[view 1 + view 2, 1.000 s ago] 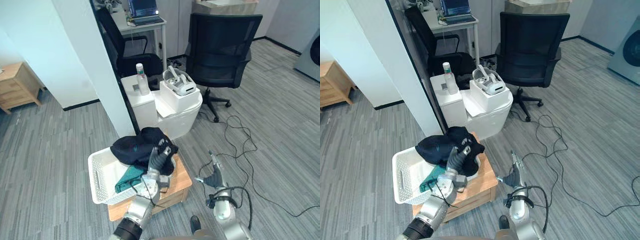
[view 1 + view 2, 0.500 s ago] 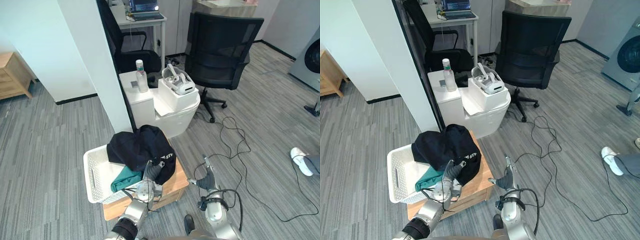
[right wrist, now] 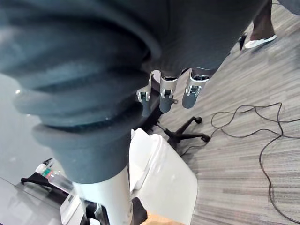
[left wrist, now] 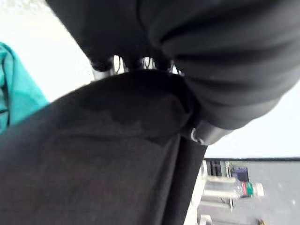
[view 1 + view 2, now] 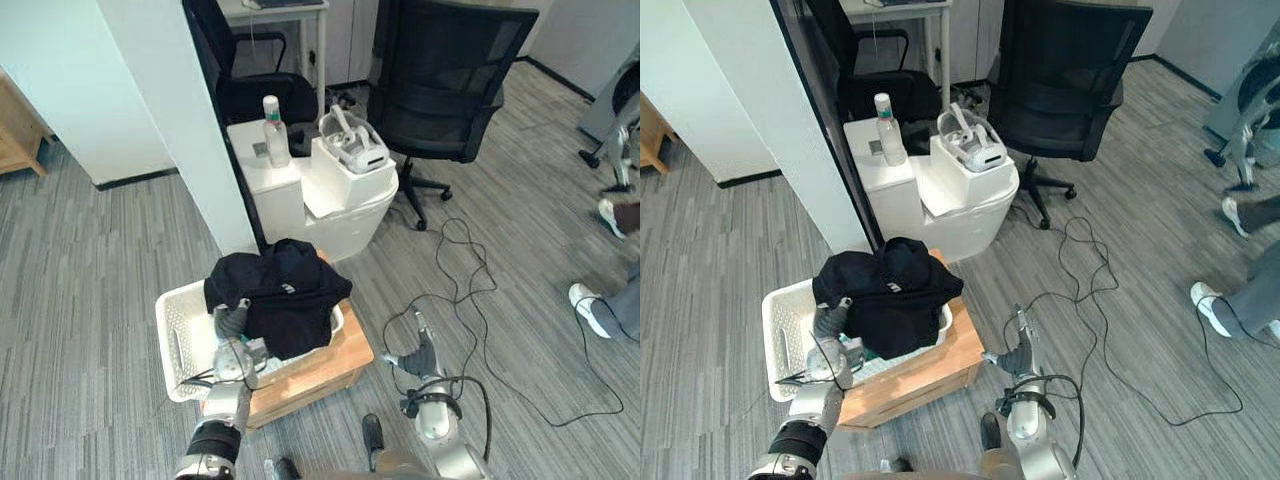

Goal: Tidy the bed and pick cloth on bed and put in laundry

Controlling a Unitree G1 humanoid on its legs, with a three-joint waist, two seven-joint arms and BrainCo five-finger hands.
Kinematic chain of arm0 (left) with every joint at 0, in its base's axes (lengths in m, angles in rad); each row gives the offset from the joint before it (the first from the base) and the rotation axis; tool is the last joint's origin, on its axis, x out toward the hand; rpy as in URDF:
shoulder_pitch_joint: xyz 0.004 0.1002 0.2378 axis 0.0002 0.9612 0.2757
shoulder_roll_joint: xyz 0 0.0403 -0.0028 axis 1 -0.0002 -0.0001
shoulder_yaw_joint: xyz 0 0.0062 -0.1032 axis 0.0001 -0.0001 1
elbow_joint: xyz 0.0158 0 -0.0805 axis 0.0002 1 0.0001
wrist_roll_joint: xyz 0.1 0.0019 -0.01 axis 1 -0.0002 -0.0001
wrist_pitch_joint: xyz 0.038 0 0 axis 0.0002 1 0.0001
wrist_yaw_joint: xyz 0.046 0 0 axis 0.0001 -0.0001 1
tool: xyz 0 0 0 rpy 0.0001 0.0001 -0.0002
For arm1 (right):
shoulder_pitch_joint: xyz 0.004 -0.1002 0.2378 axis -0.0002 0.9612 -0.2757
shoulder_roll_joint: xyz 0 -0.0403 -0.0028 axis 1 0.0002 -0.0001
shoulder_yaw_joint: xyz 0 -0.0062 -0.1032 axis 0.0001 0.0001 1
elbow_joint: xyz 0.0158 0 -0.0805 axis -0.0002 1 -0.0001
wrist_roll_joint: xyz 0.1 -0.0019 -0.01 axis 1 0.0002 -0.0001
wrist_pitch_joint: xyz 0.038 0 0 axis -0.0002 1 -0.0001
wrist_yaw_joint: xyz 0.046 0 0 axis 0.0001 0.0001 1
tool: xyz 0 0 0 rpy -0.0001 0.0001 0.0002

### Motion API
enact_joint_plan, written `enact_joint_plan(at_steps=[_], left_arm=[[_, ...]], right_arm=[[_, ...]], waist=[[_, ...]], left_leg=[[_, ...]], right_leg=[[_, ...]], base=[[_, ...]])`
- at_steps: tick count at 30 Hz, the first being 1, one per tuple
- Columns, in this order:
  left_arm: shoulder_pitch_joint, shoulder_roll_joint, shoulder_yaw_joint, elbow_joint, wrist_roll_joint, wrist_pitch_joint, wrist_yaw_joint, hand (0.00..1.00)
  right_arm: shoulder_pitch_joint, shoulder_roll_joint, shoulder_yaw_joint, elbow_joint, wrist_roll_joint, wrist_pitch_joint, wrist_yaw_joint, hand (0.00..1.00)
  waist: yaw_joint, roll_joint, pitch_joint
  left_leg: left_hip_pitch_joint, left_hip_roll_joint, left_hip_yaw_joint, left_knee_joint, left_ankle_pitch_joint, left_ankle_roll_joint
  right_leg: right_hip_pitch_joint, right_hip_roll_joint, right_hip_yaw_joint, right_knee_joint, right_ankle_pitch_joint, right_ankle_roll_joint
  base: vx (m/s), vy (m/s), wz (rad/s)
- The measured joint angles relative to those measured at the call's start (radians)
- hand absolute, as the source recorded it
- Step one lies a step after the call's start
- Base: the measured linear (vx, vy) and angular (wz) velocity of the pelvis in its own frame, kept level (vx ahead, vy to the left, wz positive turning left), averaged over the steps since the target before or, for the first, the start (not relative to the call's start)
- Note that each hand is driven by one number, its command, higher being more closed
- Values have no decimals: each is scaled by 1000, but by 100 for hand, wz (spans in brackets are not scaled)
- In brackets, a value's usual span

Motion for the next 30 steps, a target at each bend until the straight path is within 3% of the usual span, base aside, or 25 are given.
enact_joint_plan(at_steps=[4,5,12,19,25,30], left_arm=[[-44,9,66,121,37,21,15,100],[-61,13,68,156,52,27,21,0],[-156,22,103,212,69,30,23,0],[-209,9,97,205,2,22,21,0],[-134,-17,23,-21,-51,-46,17,0],[-44,-26,13,-141,-51,-67,-5,0]], right_arm=[[-22,0,35,-40,6,-5,-3,0],[-31,1,38,-49,8,-10,-9,0],[-52,14,55,-126,11,-12,-33,0],[-61,28,41,-181,30,-10,-49,0],[-52,25,22,-181,31,-9,-48,0],[-41,8,-2,-179,38,-8,-43,0]], waist=[[-1,2,52],[0,3,69],[1,8,133],[2,42,169],[1,55,176],[6,63,177]], left_leg=[[-37,1,11,1,1,-7],[-50,3,18,1,2,-7],[-96,20,49,49,-8,-8],[-102,45,66,89,-32,-20],[-97,53,54,99,-41,-17],[-49,54,36,68,-31,-31]], right_leg=[[-52,1,11,23,3,-3],[-73,2,16,32,3,-3],[-120,10,38,47,5,-6],[-124,25,59,58,7,-9],[-110,28,54,59,4,-13],[-65,33,30,58,-7,-27]], base=[[-19,-16,-5],[-14,-22,-7],[21,-31,-8],[16,-36,-10],[-3,-7,3],[2,-8,11]])
